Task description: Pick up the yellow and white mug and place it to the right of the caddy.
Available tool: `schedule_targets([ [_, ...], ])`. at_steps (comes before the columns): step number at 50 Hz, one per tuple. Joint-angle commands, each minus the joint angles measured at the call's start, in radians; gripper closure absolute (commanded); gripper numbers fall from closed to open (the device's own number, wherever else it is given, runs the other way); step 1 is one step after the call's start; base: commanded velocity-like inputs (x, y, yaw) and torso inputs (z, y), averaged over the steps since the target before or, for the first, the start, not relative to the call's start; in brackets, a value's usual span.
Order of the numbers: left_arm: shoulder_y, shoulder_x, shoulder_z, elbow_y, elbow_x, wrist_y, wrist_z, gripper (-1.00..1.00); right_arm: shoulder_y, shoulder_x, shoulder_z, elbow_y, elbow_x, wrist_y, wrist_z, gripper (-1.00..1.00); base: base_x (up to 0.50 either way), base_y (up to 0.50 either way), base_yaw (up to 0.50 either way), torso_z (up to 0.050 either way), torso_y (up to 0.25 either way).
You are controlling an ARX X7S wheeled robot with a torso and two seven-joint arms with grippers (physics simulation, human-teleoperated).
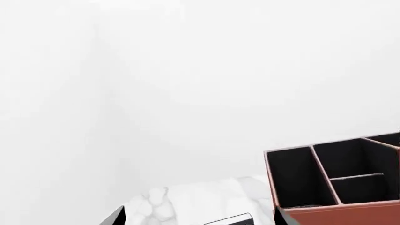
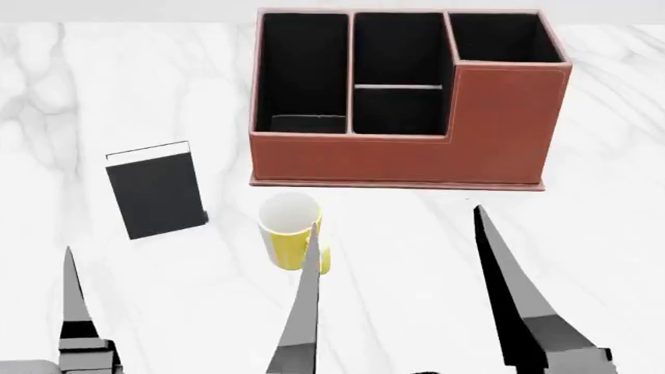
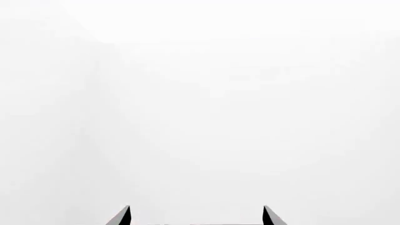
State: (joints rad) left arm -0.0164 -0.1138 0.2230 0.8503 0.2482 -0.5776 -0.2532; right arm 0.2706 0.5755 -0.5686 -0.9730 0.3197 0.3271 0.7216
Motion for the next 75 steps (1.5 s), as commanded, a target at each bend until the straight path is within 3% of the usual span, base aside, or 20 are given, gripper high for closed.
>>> schedule_targets([
  [1,0.004,0.113,0.006,0.197,0.278,-0.054,0.109,-1.00,0.922,0.451,-1.085,-0.074,0.278,-0.290,0.844,-1.00,0.00,0.00,0.00,0.000,0.000],
  [4,0.011,0.113,0.014,0.197,0.305,-0.018,0.088,-1.00,1.002,0.475,-1.182,-0.074,0.275,-0.329,0.849,-1.00,0.00,0.00,0.00,0.000,0.000],
  [18,0.049,0.114,0.075,0.197,0.597,0.096,-0.051,-1.00,1.140,0.535,-1.279,-0.074,0.292,-0.396,0.849,-1.00,0.00,0.00,0.00,0.000,0.000],
  [24,0.099,0.114,-0.031,0.197,0.581,0.179,-0.213,-1.00,1.198,0.577,-1.347,-0.074,0.253,-0.456,0.849,-1.00,0.00,0.00,0.00,0.000,0.000],
  [25,0.103,0.114,-0.053,0.197,0.632,0.184,-0.295,-1.00,1.213,0.578,-1.365,-0.074,0.245,-0.462,0.849,-1.00,0.00,0.00,0.00,0.000,0.000],
  [28,0.043,0.114,0.032,0.197,0.817,0.101,-0.399,-1.00,1.217,0.577,-1.368,-0.074,0.243,-0.470,0.849,-1.00,0.00,0.00,0.00,0.000,0.000],
  [29,-0.107,-0.036,0.182,0.197,0.967,-0.049,-0.249,-1.00,1.228,0.570,-1.378,-0.074,0.240,-0.467,0.849,-1.00,0.00,0.00,0.00,0.000,0.000],
  [30,0.043,0.114,0.032,0.197,0.817,0.101,-0.399,-1.00,1.232,0.567,-1.381,-0.074,0.238,-0.472,0.849,-1.00,0.00,0.00,0.00,0.000,0.000],
  [31,0.167,0.114,-0.118,0.197,0.667,0.251,-0.549,-1.00,1.236,0.566,-1.384,-0.074,0.239,-0.471,0.849,-1.00,0.00,0.00,0.00,0.000,0.000],
  [32,0.197,0.114,-0.214,0.197,0.643,0.246,-0.637,-1.00,1.242,0.564,-1.389,-0.074,0.240,-0.468,0.849,-1.00,0.00,0.00,0.00,0.000,0.000],
  [35,0.505,0.114,-0.523,0.197,0.316,0.527,-0.940,-1.00,1.255,0.552,-1.388,-0.074,0.255,-0.456,0.849,-1.00,0.00,0.00,0.00,0.000,0.000],
  [37,0.662,0.114,-0.611,0.197,0.218,0.645,-1.104,-1.00,1.247,0.542,-1.363,-0.074,0.275,-0.441,0.849,-1.00,0.00,0.00,0.00,0.000,0.000],
  [42,0.722,0.114,-0.616,0.197,0.291,0.636,-1.304,-1.00,1.233,0.548,-1.343,-0.074,0.278,-0.436,0.849,-1.00,0.00,0.00,0.00,0.000,0.000],
  [46,0.691,0.114,-0.711,0.197,0.218,0.601,-1.317,-1.00,1.249,0.566,-1.368,-0.074,0.270,-0.451,0.849,-1.00,0.00,0.00,0.00,0.000,0.000],
  [48,0.640,0.114,-0.867,0.197,0.092,0.543,-1.317,-1.00,1.252,0.561,-1.374,-0.074,0.264,-0.452,0.849,-1.00,0.00,0.00,0.00,0.000,0.000],
  [52,0.630,0.114,-0.992,0.197,-0.061,0.501,-1.317,-1.00,1.253,0.559,-1.375,-0.074,0.262,-0.454,0.849,-1.00,0.00,0.00,0.00,0.000,0.000],
  [57,0.623,0.114,-0.931,0.197,0.040,0.490,-1.317,-1.00,1.250,0.562,-1.373,-0.074,0.256,-0.456,0.849,-1.00,0.00,0.00,0.00,0.000,0.000],
  [61,0.640,0.114,-0.771,0.197,0.211,0.504,-1.317,-1.00,1.217,0.566,-1.341,-0.074,0.251,-0.460,0.849,-1.00,0.00,0.00,0.00,0.000,0.000],
  [62,0.686,0.114,-0.732,0.197,0.234,0.572,-1.317,-1.00,1.211,0.566,-1.330,-0.074,0.251,-0.446,0.849,-1.00,0.00,0.00,0.00,0.000,0.000],
  [75,0.709,0.114,-0.759,0.197,0.195,0.595,-1.317,-1.00,1.198,0.586,-1.323,-0.074,0.240,-0.485,0.849,-1.00,0.00,-0.15,0.00,0.000,0.000],
])
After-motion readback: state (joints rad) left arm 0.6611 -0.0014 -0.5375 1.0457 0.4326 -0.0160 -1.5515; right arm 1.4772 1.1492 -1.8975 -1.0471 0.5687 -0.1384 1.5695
